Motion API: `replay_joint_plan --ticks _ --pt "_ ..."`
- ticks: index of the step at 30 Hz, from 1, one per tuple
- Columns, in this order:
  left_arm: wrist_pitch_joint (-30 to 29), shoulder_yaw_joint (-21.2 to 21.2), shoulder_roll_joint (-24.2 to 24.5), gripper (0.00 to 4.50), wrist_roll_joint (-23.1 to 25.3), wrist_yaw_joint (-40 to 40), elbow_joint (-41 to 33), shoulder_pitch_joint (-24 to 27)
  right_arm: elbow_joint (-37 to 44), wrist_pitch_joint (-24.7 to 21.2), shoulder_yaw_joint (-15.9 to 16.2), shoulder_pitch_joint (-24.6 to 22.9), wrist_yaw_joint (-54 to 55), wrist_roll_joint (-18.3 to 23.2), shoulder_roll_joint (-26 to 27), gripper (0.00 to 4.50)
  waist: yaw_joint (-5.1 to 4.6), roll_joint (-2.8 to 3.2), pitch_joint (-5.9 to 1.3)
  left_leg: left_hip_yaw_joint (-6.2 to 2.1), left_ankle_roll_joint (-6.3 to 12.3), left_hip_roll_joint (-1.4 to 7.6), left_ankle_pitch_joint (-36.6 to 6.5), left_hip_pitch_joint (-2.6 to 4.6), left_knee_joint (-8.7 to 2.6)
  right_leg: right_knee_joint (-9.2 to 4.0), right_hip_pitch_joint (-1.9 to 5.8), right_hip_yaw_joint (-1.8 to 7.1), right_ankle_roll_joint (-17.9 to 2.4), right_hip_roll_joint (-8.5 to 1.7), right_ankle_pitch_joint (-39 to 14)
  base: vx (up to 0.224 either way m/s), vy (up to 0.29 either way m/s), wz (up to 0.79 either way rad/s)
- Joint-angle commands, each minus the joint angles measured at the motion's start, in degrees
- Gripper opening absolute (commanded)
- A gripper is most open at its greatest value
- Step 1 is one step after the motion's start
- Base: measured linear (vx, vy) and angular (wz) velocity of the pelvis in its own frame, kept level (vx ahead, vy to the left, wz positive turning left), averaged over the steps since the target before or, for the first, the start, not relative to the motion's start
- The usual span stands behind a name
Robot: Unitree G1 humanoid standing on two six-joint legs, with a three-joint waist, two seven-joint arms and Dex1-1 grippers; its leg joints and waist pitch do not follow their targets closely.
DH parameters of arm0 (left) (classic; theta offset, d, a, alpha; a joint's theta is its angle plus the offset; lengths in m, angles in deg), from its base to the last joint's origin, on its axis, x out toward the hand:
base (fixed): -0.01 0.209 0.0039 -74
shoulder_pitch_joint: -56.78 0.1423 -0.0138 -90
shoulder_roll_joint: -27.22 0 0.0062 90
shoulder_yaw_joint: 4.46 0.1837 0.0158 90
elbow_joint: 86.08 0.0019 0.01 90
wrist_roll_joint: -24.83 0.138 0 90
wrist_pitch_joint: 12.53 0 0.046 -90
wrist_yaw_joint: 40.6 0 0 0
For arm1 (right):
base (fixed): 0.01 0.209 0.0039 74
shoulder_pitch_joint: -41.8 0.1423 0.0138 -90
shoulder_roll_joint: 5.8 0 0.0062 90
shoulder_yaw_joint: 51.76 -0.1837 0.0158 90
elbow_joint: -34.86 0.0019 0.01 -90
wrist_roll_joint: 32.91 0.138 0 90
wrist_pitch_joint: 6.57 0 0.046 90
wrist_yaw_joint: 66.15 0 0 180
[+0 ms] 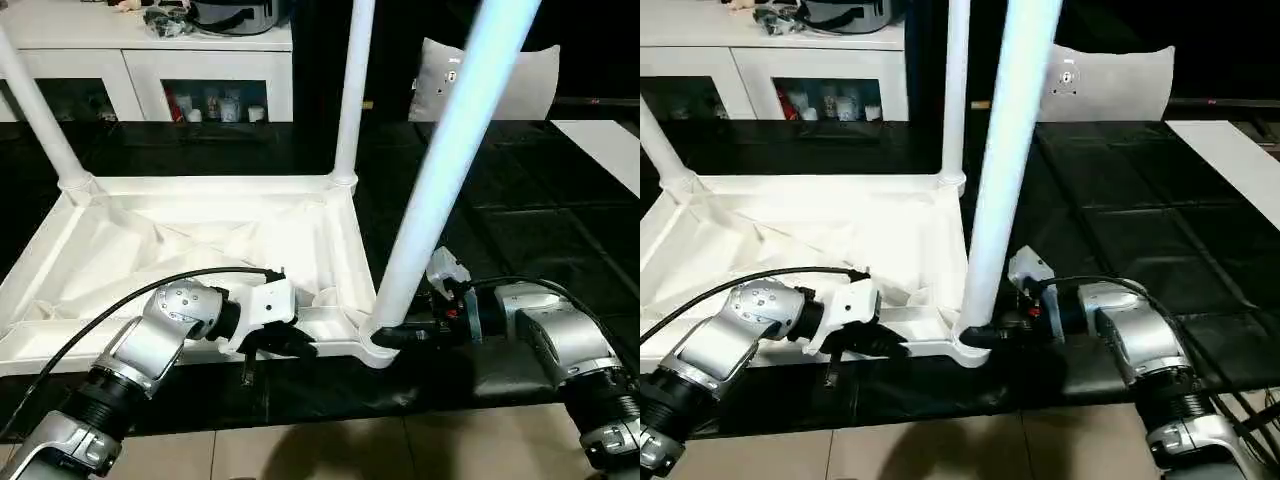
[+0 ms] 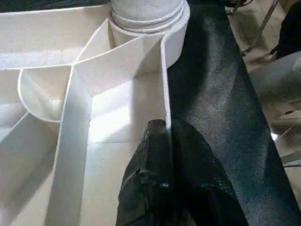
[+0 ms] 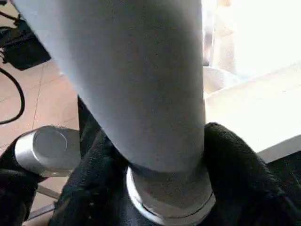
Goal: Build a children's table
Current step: Rotate leg to tighten
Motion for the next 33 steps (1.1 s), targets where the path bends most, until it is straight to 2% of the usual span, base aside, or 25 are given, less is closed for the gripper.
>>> replay_joint_plan --ticks 1,5,9,10,11,12,13,14,16,18,21,22,23,24,26,27,28,30,32,33 --pt "-0.23 1.35 -0.51 0.00 -0.47 -1.67 -0.37 -0.20 1.21 -0.72 0.18 0.00 -1.45 0.44 -0.40 2.18 -0.25 -0.51 -3.44 0.10 3.98 2.00 -1.65 -0.86 -3.71 -4.06 4.20 4.73 -0.18 -4.46 -18.80 0.000 0.000 0.00" --pt "-3.28 0.05 -1.65 0.00 -1.47 0.20 -1.03 -0.16 2.98 -3.31 -1.49 -0.65 1.25 2.89 0.59 2.09 -0.23 -0.64 -3.44 0.03 3.90 2.07 -1.39 -0.79 -3.73 -4.06 4.16 4.71 0.12 -4.43 -18.96 0.000 0.000 0.00" --pt "-8.55 -1.88 -4.74 0.00 -1.82 6.21 -1.88 -0.09 0.38 -4.37 -4.03 0.86 14.26 -0.01 4.99 2.07 -0.76 -0.60 -3.20 0.11 2.89 1.71 -2.67 -0.83 -3.81 -4.76 4.13 4.38 1.24 -4.42 -21.95 0.000 0.000 0.00" --pt "-10.33 -2.40 -5.80 0.00 -1.45 8.70 -1.96 -0.19 -0.99 -4.77 -4.88 1.63 18.99 -1.23 6.49 2.05 -1.18 -0.58 -3.10 0.08 2.06 1.50 -3.45 -0.83 -3.83 -5.22 4.13 4.08 2.17 -4.34 -23.93 0.000 0.000 0.00" --pt "-13.49 -3.43 -8.07 0.00 -0.81 13.54 -1.85 -0.48 -3.39 -6.41 -7.34 3.21 27.82 -2.11 9.59 2.04 -1.46 -0.36 -3.09 0.01 1.50 1.56 -3.66 -0.83 -3.87 -5.19 4.17 4.02 2.25 -4.36 -24.16 0.000 0.000 0.00" --pt "-14.34 -3.82 -8.87 0.00 -0.60 15.18 -1.73 -0.60 -4.12 -7.03 -8.20 3.72 30.59 -2.22 10.62 2.04 -2.37 -0.37 -3.07 -0.14 0.81 1.52 -4.11 -0.89 -3.86 -5.50 4.21 3.67 2.59 -4.36 -24.89 0.000 0.000 0.00" --pt "-16.77 -5.09 -11.45 0.00 -0.08 20.02 -1.14 -1.13 -5.50 -8.99 -10.51 4.89 37.71 -2.22 13.42 2.02 -3.08 -0.30 -3.16 -0.28 0.51 1.30 -4.68 -0.89 -3.77 -5.76 4.33 3.36 3.07 -4.33 -25.60 0.000 0.000 0.00" --pt "-17.80 -5.82 -12.84 0.00 0.21 22.57 -0.56 -1.61 -5.87 -9.28 -10.98 5.24 40.70 -2.79 14.49 2.02 -3.64 -0.43 -3.21 -0.25 0.80 1.08 -4.70 -1.01 -3.68 -5.85 4.42 3.37 3.44 -4.27 -25.25 0.000 0.000 0.00" --pt "-20.06 -7.93 -16.46 0.00 1.08 29.34 1.03 -2.92 -6.15 -8.75 -11.41 5.62 47.10 -4.70 16.90 2.02 -3.93 -0.32 -3.34 -0.08 1.02 1.09 -3.85 -0.83 -3.59 -5.73 4.07 3.64 3.13 -4.18 -24.20 0.000 0.000 0.00" --pt "-21.15 -9.28 -18.99 0.00 1.15 33.28 2.07 -3.89 -6.20 -5.06 -11.32 5.43 48.58 -5.04 18.46 2.02 -3.64 -0.54 -3.58 -0.06 2.35 0.80 -2.30 -1.08 -3.56 -5.32 4.42 3.73 2.92 -4.19 -22.41 0.000 0.000 0.00" --pt "-21.14 -9.27 -20.54 0.00 1.68 35.31 2.34 -4.35 -6.12 -3.91 -12.17 5.24 49.18 -3.94 20.05 2.02 -3.16 -0.45 -3.81 -0.01 3.89 1.04 -0.06 -1.27 -3.56 -4.66 4.35 4.15 2.02 -4.15 -18.34 0.000 0.000 0.00" --pt "-21.20 -9.12 -20.81 0.00 1.90 35.52 2.21 -4.36 -6.10 -3.90 -12.46 5.24 49.66 -3.86 20.44 2.34 -2.95 -0.33 -3.97 -0.34 4.59 1.58 2.77 -1.42 -3.51 -3.70 4.33 4.40 0.41 -4.22 -13.92 0.000 0.000 0.00" --pt "-21.28 -8.99 -20.87 0.00 1.98 35.36 2.03 -4.23 -6.05 -3.88 -12.59 5.20 49.74 -3.78 20.71 2.67 -2.98 -0.19 -3.93 -0.37 4.78 1.67 3.26 -1.46 -3.47 -3.54 4.27 4.45 -0.14 -4.26 -12.99 0.000 0.000 0.00" --pt "-21.22 -8.63 -20.44 0.00 2.18 34.66 1.62 -3.98 -5.53 -4.02 -12.68 5.02 49.33 -3.50 20.87 2.67 -3.06 -0.17 -3.86 -0.32 5.01 1.78 3.27 -1.39 -3.45 -3.50 4.25 4.51 -0.99 -4.35 -12.37 0.000 0.000 0.00" --pt "-20.36 -7.74 -19.02 0.00 2.74 33.43 0.89 -3.61 -3.97 -4.28 -12.74 4.48 48.66 -3.02 20.75 2.79 -3.05 0.16 -3.73 -0.27 4.94 1.81 1.92 -1.20 -3.56 -3.69 4.28 4.57 -1.61 -4.48 -13.21 0.000 0.000 0.00" --pt "-20.04 -7.59 -18.75 0.00 2.82 33.19 0.80 -3.56 -3.75 -4.29 -12.72 4.39 48.54 -2.99 20.66 2.79 -3.06 0.10 -3.70 -0.30 4.90 1.81 1.73 -1.24 -3.60 -3.71 4.33 4.60 -1.57 -4.52 -13.41 0.000 0.000 0.00" --pt "-19.23 -7.25 -17.90 0.00 2.79 32.13 0.52 -3.34 -3.22 -4.06 -12.58 4.08 47.70 -2.92 20.08 3.06 -3.09 0.06 -3.69 -0.22 4.80 1.75 1.20 -1.21 -3.62 -3.68 4.37 4.66 -1.48 -4.52 -13.64 0.000 0.000 0.00" --pt "-17.83 -6.73 -16.42 0.00 2.51 30.47 0.23 -3.01 -2.61 -3.03 -11.71 3.41 44.90 -2.78 18.50 3.13 -2.95 0.13 -3.60 -0.14 4.78 1.62 0.13 -1.15 -3.64 -3.96 4.36 4.59 -1.21 -4.51 -14.84 0.000 0.000 0.00" --pt "-16.83 -6.45 -15.69 0.00 2.46 29.42 0.20 -2.80 -2.09 -2.15 -10.95 2.97 43.42 -3.28 17.51 3.41 -2.95 0.15 -3.52 -0.08 4.68 1.55 -0.50 -1.21 -3.66 -4.15 4.41 4.58 -0.70 -4.46 -15.87 0.000 0.000 0.00" --pt "-15.71 -5.94 -13.98 0.00 2.43 27.10 0.32 -2.47 -1.27 -1.37 -9.85 2.15 39.62 -3.74 15.19 3.41 -2.90 0.14 -3.46 -0.13 4.62 1.57 -0.87 -1.12 -3.71 -4.27 4.35 4.50 -0.37 -4.41 -16.54 0.000 0.000 0.00"
